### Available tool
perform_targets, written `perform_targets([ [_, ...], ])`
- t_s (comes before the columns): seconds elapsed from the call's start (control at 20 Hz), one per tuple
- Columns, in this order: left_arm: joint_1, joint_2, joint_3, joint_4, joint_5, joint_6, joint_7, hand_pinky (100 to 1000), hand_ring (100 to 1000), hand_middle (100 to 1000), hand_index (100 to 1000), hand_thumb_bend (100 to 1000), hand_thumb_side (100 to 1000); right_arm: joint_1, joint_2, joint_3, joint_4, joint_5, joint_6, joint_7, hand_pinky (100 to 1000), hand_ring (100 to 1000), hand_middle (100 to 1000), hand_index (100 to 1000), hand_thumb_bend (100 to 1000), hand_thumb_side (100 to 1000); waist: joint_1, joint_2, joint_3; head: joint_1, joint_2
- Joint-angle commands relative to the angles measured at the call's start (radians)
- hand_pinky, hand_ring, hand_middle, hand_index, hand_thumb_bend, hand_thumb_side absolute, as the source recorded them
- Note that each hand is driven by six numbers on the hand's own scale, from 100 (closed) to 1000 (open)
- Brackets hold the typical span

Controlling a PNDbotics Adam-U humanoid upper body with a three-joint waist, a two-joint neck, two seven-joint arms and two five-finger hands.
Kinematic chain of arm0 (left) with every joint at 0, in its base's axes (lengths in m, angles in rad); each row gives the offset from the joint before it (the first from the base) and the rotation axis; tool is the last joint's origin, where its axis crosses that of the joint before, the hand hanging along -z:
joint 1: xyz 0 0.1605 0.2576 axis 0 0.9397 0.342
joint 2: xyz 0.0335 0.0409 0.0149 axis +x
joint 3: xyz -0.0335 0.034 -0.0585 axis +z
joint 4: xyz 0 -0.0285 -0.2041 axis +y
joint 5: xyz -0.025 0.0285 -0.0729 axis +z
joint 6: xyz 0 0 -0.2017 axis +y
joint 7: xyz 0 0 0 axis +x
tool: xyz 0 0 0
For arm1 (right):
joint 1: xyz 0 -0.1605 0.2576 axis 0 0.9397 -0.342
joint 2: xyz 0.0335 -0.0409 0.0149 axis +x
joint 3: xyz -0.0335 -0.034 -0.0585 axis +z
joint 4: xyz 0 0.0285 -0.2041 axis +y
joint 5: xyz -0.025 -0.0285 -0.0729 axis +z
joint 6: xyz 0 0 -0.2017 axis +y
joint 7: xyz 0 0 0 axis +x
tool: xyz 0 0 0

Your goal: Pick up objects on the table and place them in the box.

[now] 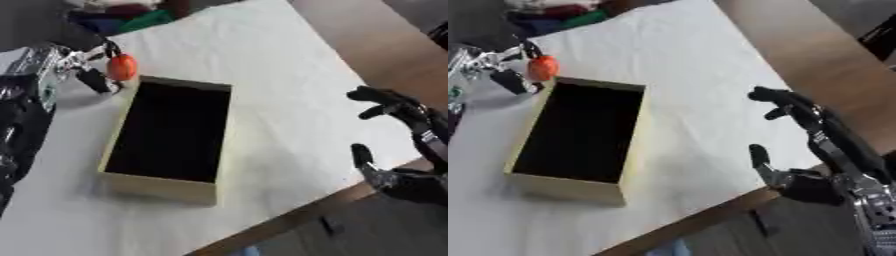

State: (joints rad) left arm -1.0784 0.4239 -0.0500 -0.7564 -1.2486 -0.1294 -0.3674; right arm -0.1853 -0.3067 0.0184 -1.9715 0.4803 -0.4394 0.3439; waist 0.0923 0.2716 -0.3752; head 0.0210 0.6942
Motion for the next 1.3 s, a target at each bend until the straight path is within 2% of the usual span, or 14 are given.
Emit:
perform_targets([
  [0.05,-0.015,0.012,0.007,-0.005,0.012,0.005,0.024,757,685,653,783,157,306,-0.011,-0.012,-0.008,-0.013,-0.009,-0.001,0.003,703,899,862,1000,100,332,-0.005,-0.015,-0.001,-0.003,0.0],
  [0.15,-0.014,0.011,0.008,-0.006,0.021,0.012,0.036,708,602,573,702,100,310,-0.011,-0.012,-0.009,-0.013,-0.01,-0.001,0.003,704,899,862,1000,100,330,-0.005,-0.015,-0.002,-0.004,0.0],
  [0.3,-0.014,0.012,0.007,-0.009,0.033,0.019,0.06,656,539,508,628,100,299,-0.01,-0.013,-0.009,-0.012,-0.01,-0.001,0.003,704,899,862,1000,100,328,-0.007,-0.016,-0.002,-0.004,0.001],
  [0.35,-0.014,0.014,0.007,-0.014,0.036,0.021,0.071,620,497,466,574,100,309,-0.009,-0.013,-0.009,-0.012,-0.01,-0.001,0.003,705,899,862,1000,100,327,-0.007,-0.017,-0.002,-0.004,0.002],
  [0.6,-0.019,0.034,0.001,-0.07,0.046,0.026,0.16,585,462,424,523,100,324,-0.005,-0.015,-0.008,-0.012,-0.012,-0.003,0.003,708,900,863,1000,100,320,-0.013,-0.024,0.0,-0.004,0.005],
  [0.75,-0.023,0.059,-0.019,-0.137,0.062,0.008,0.161,588,462,423,521,100,328,0.0,-0.017,-0.009,-0.01,-0.013,-0.003,0.003,709,900,864,1000,100,316,-0.02,-0.032,0.008,-0.008,0.009],
  [0.95,-0.011,0.106,-0.079,-0.285,0.121,-0.059,0.111,590,464,427,525,100,335,0.008,-0.022,-0.011,-0.009,-0.014,-0.003,0.0,711,900,864,1000,100,310,-0.027,-0.045,0.028,-0.022,0.014],
  [1.3,0.051,0.191,-0.211,-0.6,0.322,-0.149,-0.012,599,470,438,535,100,342,0.011,-0.03,-0.014,-0.007,-0.015,-0.002,-0.003,713,900,864,1000,100,305,-0.031,-0.062,0.057,-0.053,0.018],
])
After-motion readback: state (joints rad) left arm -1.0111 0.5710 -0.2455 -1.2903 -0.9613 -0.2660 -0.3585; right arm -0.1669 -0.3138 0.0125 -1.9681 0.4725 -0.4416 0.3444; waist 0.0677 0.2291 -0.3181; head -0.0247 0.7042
